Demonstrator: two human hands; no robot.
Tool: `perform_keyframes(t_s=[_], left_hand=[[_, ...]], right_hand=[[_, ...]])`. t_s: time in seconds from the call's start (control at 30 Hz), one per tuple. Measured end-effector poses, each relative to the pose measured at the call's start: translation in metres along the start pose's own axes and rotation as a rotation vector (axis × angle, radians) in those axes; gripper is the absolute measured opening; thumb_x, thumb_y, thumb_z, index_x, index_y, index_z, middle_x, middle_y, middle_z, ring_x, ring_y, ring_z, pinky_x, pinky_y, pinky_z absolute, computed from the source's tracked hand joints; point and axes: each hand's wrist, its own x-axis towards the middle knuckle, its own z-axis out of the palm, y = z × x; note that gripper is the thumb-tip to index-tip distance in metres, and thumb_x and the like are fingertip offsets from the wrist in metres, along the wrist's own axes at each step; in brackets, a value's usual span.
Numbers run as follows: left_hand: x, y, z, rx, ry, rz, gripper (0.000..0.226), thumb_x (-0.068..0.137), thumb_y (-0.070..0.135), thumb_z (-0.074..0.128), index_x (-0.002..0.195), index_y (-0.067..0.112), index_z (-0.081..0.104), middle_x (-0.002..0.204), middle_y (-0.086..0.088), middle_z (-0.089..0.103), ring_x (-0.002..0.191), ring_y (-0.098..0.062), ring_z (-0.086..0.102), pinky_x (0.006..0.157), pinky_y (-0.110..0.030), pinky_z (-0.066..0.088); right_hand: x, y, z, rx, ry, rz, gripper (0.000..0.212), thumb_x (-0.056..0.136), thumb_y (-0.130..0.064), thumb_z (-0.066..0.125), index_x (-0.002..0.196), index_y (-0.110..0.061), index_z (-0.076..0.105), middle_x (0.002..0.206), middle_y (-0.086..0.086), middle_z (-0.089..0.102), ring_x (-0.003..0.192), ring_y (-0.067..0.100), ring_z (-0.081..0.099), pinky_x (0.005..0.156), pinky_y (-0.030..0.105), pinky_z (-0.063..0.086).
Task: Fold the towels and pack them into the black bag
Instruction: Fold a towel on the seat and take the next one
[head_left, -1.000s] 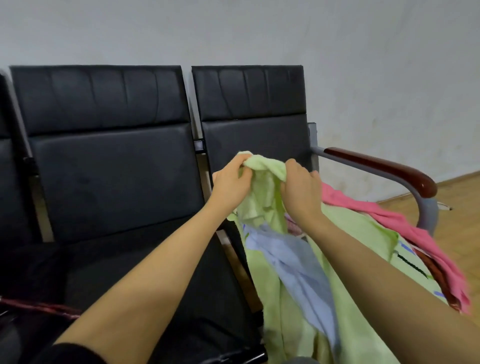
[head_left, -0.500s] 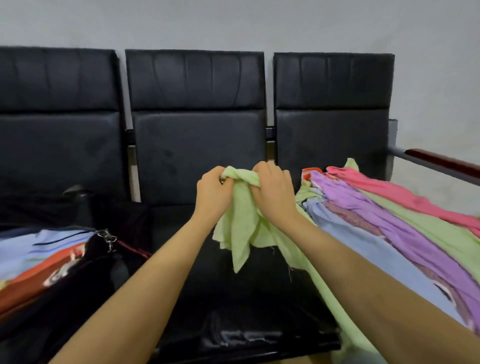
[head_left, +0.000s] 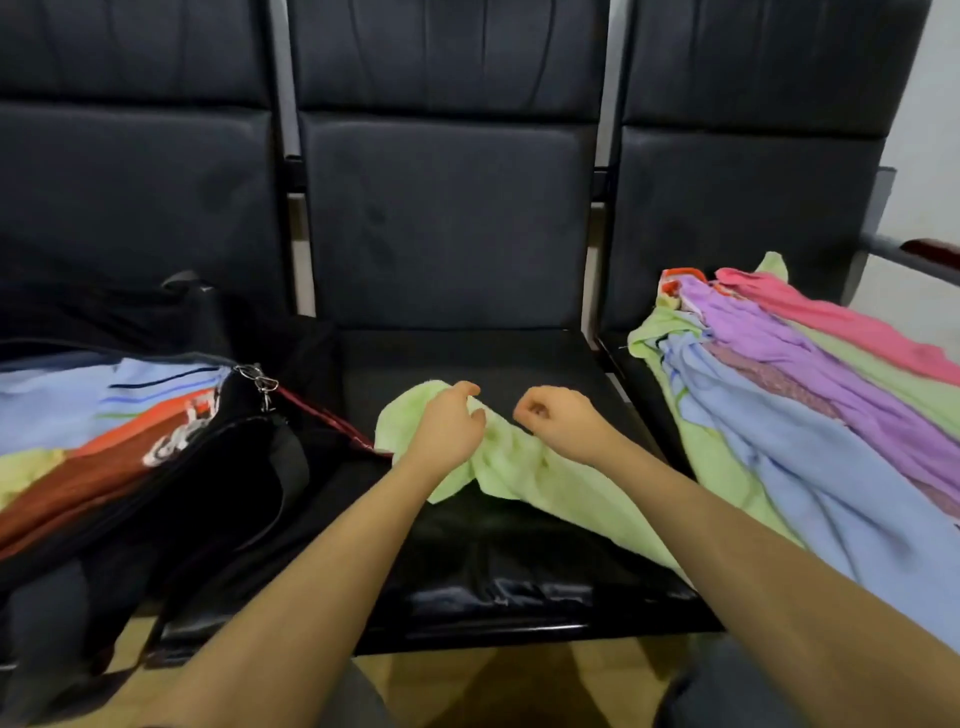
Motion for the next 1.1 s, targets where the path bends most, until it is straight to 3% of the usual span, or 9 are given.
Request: perform_keyframes(t_s=[0.1,0.23,0.33,0.6,0.73,0.8,0.87,1.0,1.1], left_hand=[[-0.009,-0.006,0.031,0.083,-0.113,0.006,0.038,0.096,0.017,0.046,0.133,0.011,0.049,0.127,-0.009,0.058,0.101,-0.018,0.056,0.089,-0.026,0.042],[-0.01,-0.019,0.064,0.476,-0.299,0.038,0.039,0.096,0.028,0.043,0.132,0.015,0.048,0.134,-0.008,0.051,0.123,-0.028,0.046,0.1,-0.038,0.037],[-0.003,-0.035,0.067,0.571,-0.325,0.042,0.043,0.097,0.032,0.04,0.138,0.02,0.044,0.143,-0.002,0.041,0.132,-0.026,0.035,0.106,-0.04,0.027],[0.032,-0.074,0.051,0.508,-0.214,-0.006,0.046,0.098,0.034,0.043,0.143,0.028,0.038,0.155,0.005,0.024,0.143,-0.016,0.018,0.114,-0.04,0.013],[0.033,-0.08,0.049,0.51,-0.076,0.021,0.051,0.098,0.028,0.045,0.146,0.026,0.029,0.153,0.002,0.025,0.141,-0.016,0.022,0.112,-0.036,0.018],[0.031,-0.079,0.045,0.466,0.035,0.047,0.049,0.092,0.018,0.052,0.138,0.02,0.035,0.14,-0.001,0.037,0.127,-0.02,0.04,0.102,-0.033,0.03],[0.031,-0.075,0.041,0.454,0.113,0.086,0.04,0.086,0.009,0.056,0.123,0.015,0.044,0.123,-0.003,0.042,0.107,-0.023,0.048,0.089,-0.03,0.038],[0.027,-0.069,0.041,0.588,-0.012,0.087,0.025,0.086,0.015,0.056,0.111,0.016,0.053,0.116,-0.001,0.042,0.112,-0.023,0.037,0.094,-0.028,0.028],[0.022,-0.071,0.047,0.665,-0.09,0.084,0.032,0.087,0.012,0.048,0.118,0.018,0.054,0.12,0.0,0.046,0.117,-0.024,0.036,0.101,-0.031,0.024]], right_hand=[[-0.015,0.026,0.013,-0.233,-0.17,-0.033,0.03,0.098,-0.029,0.042,0.121,-0.025,0.061,0.124,-0.005,0.06,0.119,0.019,0.052,0.103,0.038,0.033],[-0.028,0.05,0.03,-0.345,-0.38,-0.017,0.047,0.102,-0.035,0.031,0.149,-0.027,0.029,0.158,-0.005,0.021,0.146,0.015,0.012,0.117,0.035,0.009],[-0.024,0.054,0.043,-0.367,-0.427,-0.007,0.05,0.104,-0.038,0.019,0.153,-0.026,0.012,0.16,-0.007,0.001,0.147,0.01,-0.006,0.117,0.031,-0.004],[0.015,0.043,0.079,-0.265,-0.382,0.017,0.052,0.103,-0.041,0.012,0.153,-0.029,0.001,0.159,-0.01,-0.01,0.145,0.008,-0.015,0.116,0.036,-0.014],[0.03,0.038,0.085,-0.181,-0.301,0.001,0.056,0.101,-0.05,0.021,0.153,-0.031,0.011,0.16,-0.011,-0.002,0.146,0.009,-0.009,0.115,0.039,-0.014],[0.029,0.035,0.086,-0.154,-0.151,-0.046,0.058,0.096,-0.055,0.034,0.147,-0.028,0.029,0.156,-0.01,0.019,0.144,0.015,0.01,0.114,0.038,-0.001],[0.027,0.029,0.083,-0.191,0.016,-0.123,0.051,0.09,-0.059,0.045,0.128,-0.025,0.046,0.132,-0.01,0.04,0.123,0.017,0.032,0.105,0.033,0.015],[0.028,0.023,0.071,-0.286,-0.083,-0.147,0.043,0.08,-0.066,0.055,0.094,-0.025,0.052,0.1,-0.011,0.044,0.099,0.014,0.037,0.092,0.033,0.023],[0.026,0.024,0.073,-0.353,-0.103,-0.168,0.021,0.091,-0.045,0.052,0.088,-0.024,0.05,0.095,-0.008,0.045,0.1,0.017,0.043,0.089,0.034,0.023]])
